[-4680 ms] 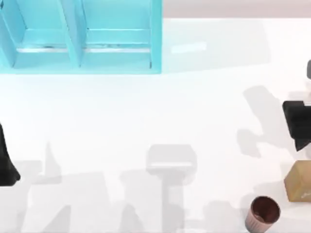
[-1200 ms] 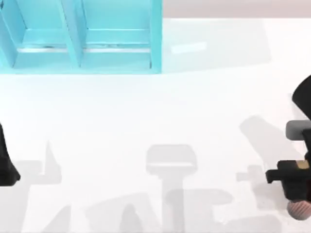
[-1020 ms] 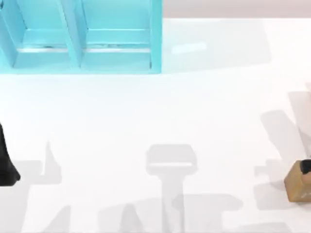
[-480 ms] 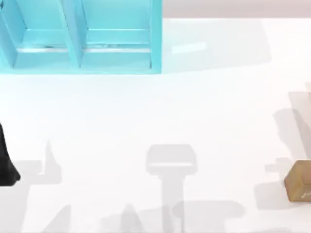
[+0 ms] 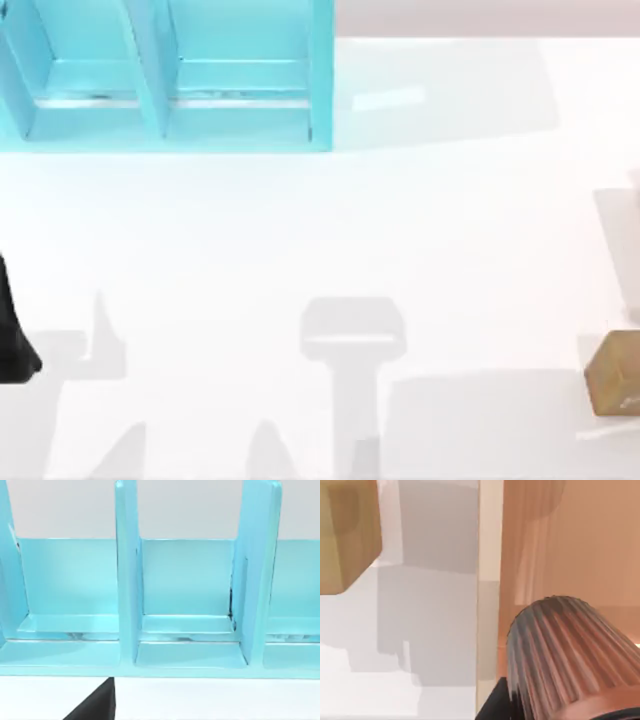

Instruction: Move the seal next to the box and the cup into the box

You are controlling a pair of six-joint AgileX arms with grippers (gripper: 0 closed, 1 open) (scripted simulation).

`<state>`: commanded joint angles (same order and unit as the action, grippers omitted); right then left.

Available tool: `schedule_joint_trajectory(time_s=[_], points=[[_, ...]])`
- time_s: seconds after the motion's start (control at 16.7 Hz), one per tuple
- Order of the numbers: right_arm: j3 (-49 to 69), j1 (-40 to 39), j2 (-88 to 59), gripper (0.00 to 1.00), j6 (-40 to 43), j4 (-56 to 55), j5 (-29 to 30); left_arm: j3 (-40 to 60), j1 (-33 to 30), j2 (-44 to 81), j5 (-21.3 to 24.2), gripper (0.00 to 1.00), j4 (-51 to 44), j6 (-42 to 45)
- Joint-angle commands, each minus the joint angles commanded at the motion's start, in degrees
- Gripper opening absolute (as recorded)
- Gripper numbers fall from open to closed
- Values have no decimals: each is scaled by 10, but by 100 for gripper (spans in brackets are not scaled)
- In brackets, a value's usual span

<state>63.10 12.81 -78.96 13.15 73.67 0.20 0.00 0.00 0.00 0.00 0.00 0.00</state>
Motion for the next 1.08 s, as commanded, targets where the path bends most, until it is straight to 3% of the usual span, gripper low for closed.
schedule_joint_trajectory(time_s=[0.24,0.42,0.84,1.08], points=[[21,149,-42,0,140,-28,1,0,0,0,0,100,0,0],[25,205,-54,0,196,-46,2,0,0,0,0,100,0,0],[30,210,-54,0,207,-55,-3,0,0,0,0,100,0,0],[52,211,-55,0,224,-139,-38,0,0,0,0,100,0,0]])
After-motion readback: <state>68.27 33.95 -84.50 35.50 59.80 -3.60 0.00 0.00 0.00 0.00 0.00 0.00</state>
